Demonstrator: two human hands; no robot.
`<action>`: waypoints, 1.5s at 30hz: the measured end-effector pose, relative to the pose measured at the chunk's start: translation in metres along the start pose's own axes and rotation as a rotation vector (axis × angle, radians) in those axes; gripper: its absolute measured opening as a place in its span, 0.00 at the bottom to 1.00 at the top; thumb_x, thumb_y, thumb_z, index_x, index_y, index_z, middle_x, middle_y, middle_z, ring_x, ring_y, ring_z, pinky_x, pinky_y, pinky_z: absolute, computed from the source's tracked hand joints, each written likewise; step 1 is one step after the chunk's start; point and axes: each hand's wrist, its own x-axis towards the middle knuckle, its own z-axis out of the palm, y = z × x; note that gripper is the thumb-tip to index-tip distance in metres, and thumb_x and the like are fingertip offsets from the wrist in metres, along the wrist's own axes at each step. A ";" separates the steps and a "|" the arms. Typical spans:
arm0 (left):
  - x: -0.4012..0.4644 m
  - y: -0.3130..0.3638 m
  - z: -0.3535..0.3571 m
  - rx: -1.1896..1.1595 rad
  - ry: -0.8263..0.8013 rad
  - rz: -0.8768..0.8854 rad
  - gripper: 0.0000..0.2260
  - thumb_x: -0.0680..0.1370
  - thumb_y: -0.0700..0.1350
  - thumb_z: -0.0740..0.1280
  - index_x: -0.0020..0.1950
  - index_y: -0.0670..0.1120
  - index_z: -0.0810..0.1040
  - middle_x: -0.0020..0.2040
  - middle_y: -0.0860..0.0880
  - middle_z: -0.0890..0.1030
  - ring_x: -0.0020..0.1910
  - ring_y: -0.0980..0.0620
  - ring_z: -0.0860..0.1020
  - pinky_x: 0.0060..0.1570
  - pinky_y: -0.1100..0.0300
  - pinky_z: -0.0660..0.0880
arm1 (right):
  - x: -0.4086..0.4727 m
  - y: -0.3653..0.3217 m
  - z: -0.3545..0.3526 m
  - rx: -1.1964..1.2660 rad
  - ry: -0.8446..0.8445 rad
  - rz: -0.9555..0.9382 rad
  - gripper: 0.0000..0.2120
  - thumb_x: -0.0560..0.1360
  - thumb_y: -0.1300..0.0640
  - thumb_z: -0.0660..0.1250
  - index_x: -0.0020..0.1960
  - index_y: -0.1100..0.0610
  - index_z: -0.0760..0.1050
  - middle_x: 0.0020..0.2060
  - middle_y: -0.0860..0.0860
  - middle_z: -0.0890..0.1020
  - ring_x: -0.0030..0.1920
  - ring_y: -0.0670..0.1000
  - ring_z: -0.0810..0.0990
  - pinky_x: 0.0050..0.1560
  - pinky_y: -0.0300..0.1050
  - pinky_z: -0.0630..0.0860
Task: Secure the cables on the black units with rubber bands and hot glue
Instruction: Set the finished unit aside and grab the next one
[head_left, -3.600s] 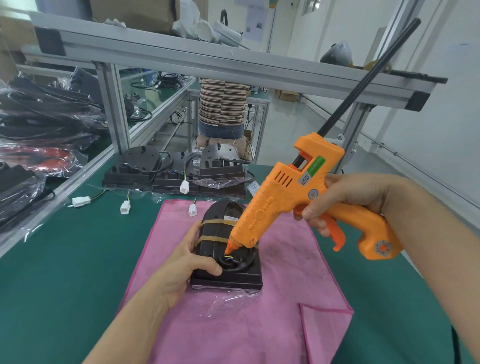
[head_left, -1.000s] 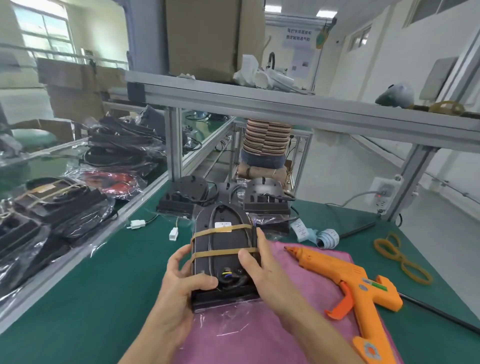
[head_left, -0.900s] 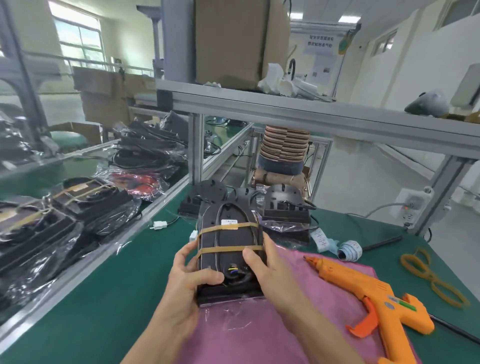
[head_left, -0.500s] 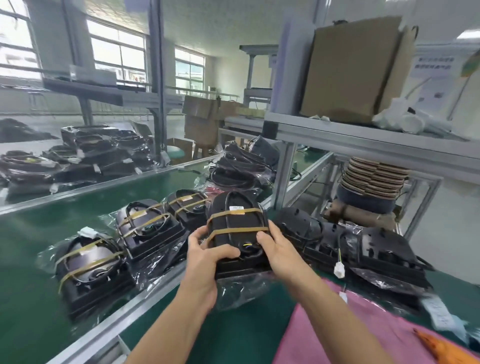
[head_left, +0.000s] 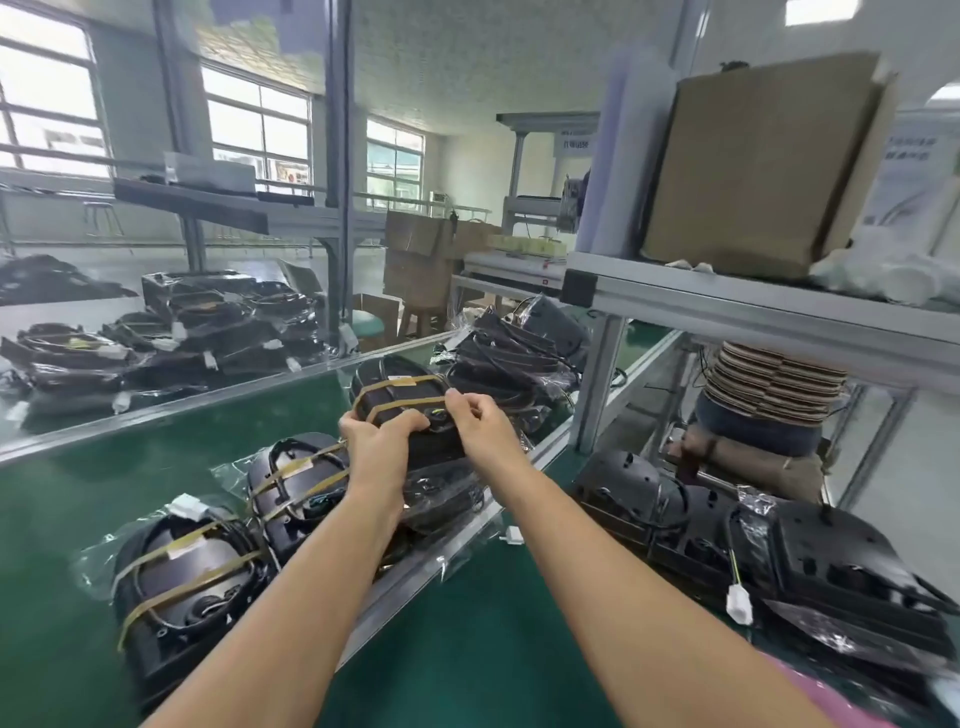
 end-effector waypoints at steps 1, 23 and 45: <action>0.004 0.001 0.000 0.096 0.011 -0.003 0.35 0.64 0.45 0.71 0.67 0.46 0.59 0.65 0.36 0.71 0.60 0.38 0.76 0.60 0.39 0.74 | 0.003 0.000 0.002 -0.022 -0.002 -0.016 0.25 0.79 0.40 0.58 0.66 0.57 0.71 0.60 0.53 0.77 0.59 0.53 0.75 0.58 0.47 0.70; -0.001 -0.017 0.017 1.127 0.151 0.360 0.28 0.81 0.46 0.54 0.79 0.40 0.49 0.80 0.44 0.47 0.79 0.46 0.44 0.75 0.45 0.37 | 0.014 0.020 0.010 -0.341 0.036 -0.135 0.27 0.83 0.42 0.45 0.77 0.54 0.59 0.75 0.50 0.63 0.75 0.52 0.59 0.74 0.57 0.55; -0.113 -0.137 0.135 0.719 -0.644 0.214 0.21 0.82 0.48 0.58 0.76 0.49 0.64 0.73 0.50 0.69 0.72 0.53 0.66 0.66 0.60 0.61 | -0.110 0.120 -0.169 -1.063 0.398 0.160 0.22 0.83 0.46 0.46 0.76 0.48 0.59 0.76 0.49 0.59 0.77 0.51 0.52 0.73 0.62 0.41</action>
